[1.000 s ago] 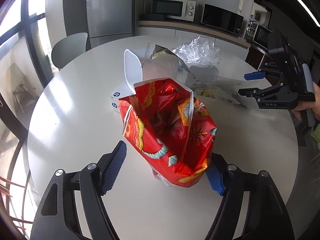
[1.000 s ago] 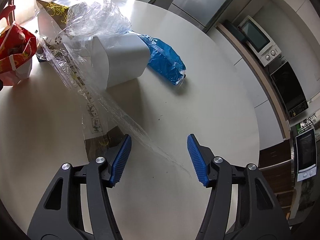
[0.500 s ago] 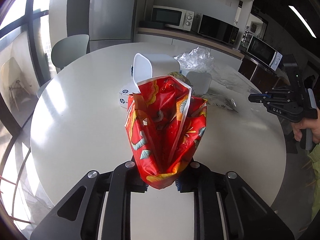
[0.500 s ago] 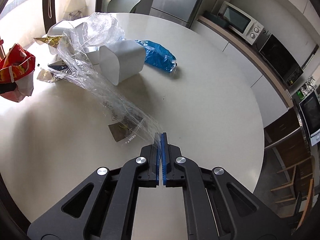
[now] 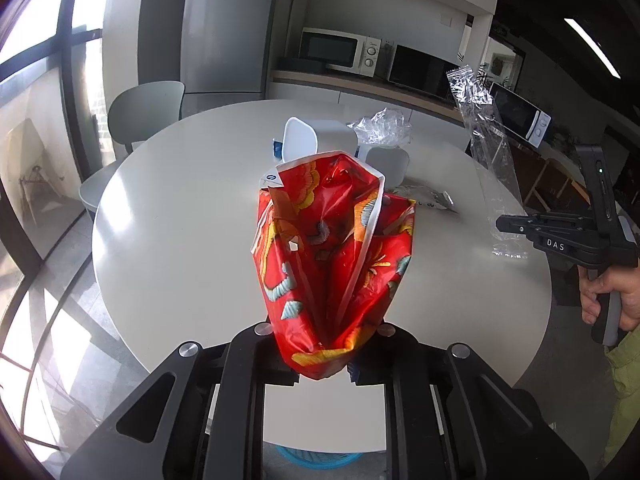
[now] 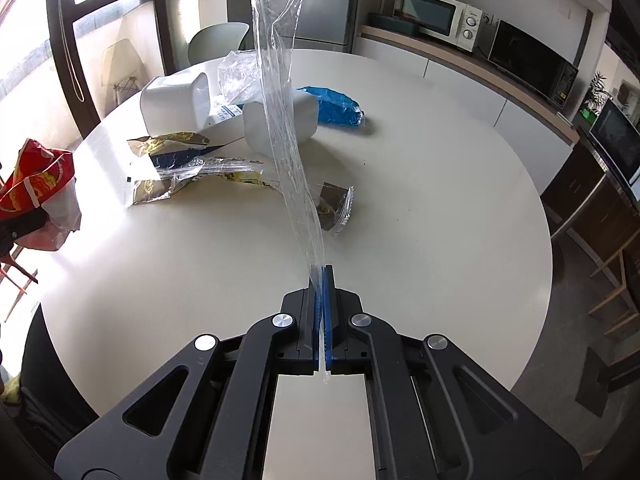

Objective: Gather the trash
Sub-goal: 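Carry the red bag and clear wrapper down over the blue wastebasket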

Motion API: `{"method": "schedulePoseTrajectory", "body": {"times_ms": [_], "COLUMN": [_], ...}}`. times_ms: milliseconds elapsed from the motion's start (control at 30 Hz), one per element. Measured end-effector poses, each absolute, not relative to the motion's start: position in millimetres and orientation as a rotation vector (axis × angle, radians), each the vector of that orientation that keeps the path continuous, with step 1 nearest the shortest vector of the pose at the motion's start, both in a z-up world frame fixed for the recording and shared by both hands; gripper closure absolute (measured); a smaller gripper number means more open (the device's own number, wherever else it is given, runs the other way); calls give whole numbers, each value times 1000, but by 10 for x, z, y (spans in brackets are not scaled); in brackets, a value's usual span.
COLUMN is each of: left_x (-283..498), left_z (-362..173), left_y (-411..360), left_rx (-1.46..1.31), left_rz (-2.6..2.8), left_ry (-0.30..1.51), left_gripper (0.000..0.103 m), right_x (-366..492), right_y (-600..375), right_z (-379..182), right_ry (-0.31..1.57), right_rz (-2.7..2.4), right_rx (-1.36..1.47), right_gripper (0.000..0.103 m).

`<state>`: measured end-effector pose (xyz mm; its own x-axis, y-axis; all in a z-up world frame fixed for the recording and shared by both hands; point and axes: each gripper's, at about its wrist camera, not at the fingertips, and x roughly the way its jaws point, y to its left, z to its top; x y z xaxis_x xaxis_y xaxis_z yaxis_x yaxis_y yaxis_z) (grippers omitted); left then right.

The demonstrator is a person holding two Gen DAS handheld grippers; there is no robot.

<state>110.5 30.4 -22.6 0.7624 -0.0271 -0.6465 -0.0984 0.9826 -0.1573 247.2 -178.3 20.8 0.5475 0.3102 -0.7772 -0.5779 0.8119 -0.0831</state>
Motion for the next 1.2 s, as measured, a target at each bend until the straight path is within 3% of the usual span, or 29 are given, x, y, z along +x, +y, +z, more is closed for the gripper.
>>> {"method": "schedulePoseTrajectory", "body": {"times_ms": [733,1200], "left_x": [392,53], "left_z": [-327,-789], "left_y": [76,-32], "left_rx": [-126,-60], "left_rz": [-107,-141], "left_ry": [706,856], "left_gripper": [90,90], "right_x": [855,332], "right_y": [-2410,-2698], "right_z": [170,-576], "right_ry": [782,945], "right_rz": [498,450], "right_rx": [-154,-117], "right_gripper": [102,102]}}
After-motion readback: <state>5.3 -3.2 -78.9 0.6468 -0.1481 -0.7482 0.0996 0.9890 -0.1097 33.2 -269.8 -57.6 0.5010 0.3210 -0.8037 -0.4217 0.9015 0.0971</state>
